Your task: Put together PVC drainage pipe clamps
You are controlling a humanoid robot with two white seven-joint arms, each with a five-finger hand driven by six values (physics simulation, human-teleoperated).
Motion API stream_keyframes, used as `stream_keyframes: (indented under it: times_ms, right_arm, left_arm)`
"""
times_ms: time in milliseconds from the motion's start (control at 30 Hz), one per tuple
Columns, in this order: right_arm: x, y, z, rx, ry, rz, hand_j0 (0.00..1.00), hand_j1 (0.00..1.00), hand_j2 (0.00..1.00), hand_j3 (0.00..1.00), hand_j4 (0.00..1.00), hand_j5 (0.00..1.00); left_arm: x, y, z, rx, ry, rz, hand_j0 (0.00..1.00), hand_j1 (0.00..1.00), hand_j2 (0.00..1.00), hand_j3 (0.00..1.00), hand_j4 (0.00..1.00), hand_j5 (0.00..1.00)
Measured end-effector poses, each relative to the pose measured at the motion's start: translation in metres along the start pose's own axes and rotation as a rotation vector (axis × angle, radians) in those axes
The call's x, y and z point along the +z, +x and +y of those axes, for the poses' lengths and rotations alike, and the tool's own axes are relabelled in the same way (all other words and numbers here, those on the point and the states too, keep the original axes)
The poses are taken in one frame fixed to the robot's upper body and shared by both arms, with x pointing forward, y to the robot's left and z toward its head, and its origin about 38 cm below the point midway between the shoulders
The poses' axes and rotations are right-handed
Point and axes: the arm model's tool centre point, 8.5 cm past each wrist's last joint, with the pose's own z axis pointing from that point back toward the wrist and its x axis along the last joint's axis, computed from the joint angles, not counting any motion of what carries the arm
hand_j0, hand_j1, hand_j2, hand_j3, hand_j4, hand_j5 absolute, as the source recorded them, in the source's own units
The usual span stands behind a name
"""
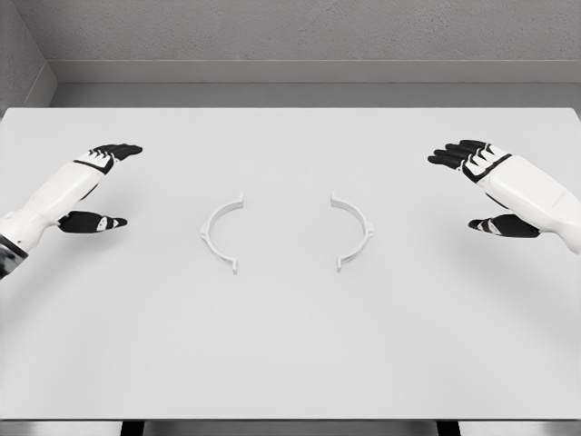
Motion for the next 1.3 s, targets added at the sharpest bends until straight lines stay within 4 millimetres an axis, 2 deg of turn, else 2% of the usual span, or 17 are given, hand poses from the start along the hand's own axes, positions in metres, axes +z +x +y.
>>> stream_keyframes:
  times_ms: [200,233,267,367,433,467,500,700,733,800,1033,1300]
  right_arm:
    - [0.000,0.000,0.000,-0.001,-0.001,-0.001,1.00,1.00,1.00,1.00,1.00,1.00]
    - [-0.006,0.001,-0.004,0.008,-0.012,-0.009,1.00,1.00,1.00,1.00,1.00,1.00]
    - [-0.016,0.002,-0.014,0.035,-0.028,-0.024,1.00,1.00,1.00,1.00,1.00,1.00]
    - [-0.046,0.006,-0.020,0.090,-0.023,-0.054,1.00,1.00,1.00,1.00,1.00,1.00]
    - [-0.058,0.006,-0.001,0.078,0.029,-0.055,1.00,1.00,1.00,1.00,1.00,1.00]
    - [-0.068,0.005,-0.001,0.082,0.035,-0.054,1.00,1.00,1.00,1.00,1.00,1.00]
    - [-0.072,0.004,0.010,0.067,0.060,-0.047,1.00,1.00,1.00,1.00,1.00,1.00]
    - [-0.088,0.003,0.048,0.034,0.158,-0.038,1.00,1.00,1.00,1.00,1.00,1.00]
    - [-0.091,0.004,0.049,0.040,0.162,-0.036,1.00,1.00,1.00,1.00,1.00,1.00]
    - [-0.097,0.005,0.052,0.044,0.169,-0.032,1.00,1.00,1.00,1.00,1.00,1.00]
    - [-0.115,0.013,0.070,0.009,0.165,-0.017,1.00,1.00,1.00,1.00,1.00,1.00]
    - [-0.120,0.008,0.080,-0.026,0.174,0.010,1.00,1.00,1.00,1.00,1.00,1.00]
  left_arm:
    - [-0.005,0.003,-0.007,0.017,0.005,-0.006,1.00,1.00,1.00,1.00,1.00,1.00]
    - [-0.017,0.004,0.004,0.009,0.034,-0.018,1.00,1.00,1.00,1.00,1.00,1.00]
    - [-0.021,0.004,0.000,0.017,0.037,-0.016,1.00,1.00,1.00,1.00,1.00,1.00]
    - [-0.032,0.004,-0.010,0.032,0.031,-0.012,1.00,1.00,1.00,1.00,1.00,1.00]
    - [-0.035,0.004,-0.019,0.041,0.017,-0.009,1.00,1.00,1.00,1.00,1.00,1.00]
    - [-0.037,0.005,-0.022,0.042,0.011,-0.012,1.00,1.00,1.00,1.00,1.00,1.00]
    - [-0.039,0.007,-0.026,0.041,0.004,-0.015,1.00,1.00,1.00,1.00,1.00,1.00]
    - [-0.055,0.018,-0.044,0.041,-0.035,-0.040,1.00,1.00,1.00,1.00,1.00,1.00]
    - [-0.061,0.019,-0.041,0.035,-0.031,-0.047,1.00,1.00,1.00,1.00,1.00,1.00]
    - [-0.065,0.020,-0.049,0.042,-0.048,-0.048,1.00,1.00,1.00,1.00,1.00,1.00]
    - [-0.067,0.023,-0.061,0.055,-0.072,-0.051,1.00,1.00,1.00,1.00,1.00,1.00]
    - [-0.068,0.027,-0.069,0.062,-0.091,-0.061,1.00,1.00,1.00,1.00,1.00,1.00]
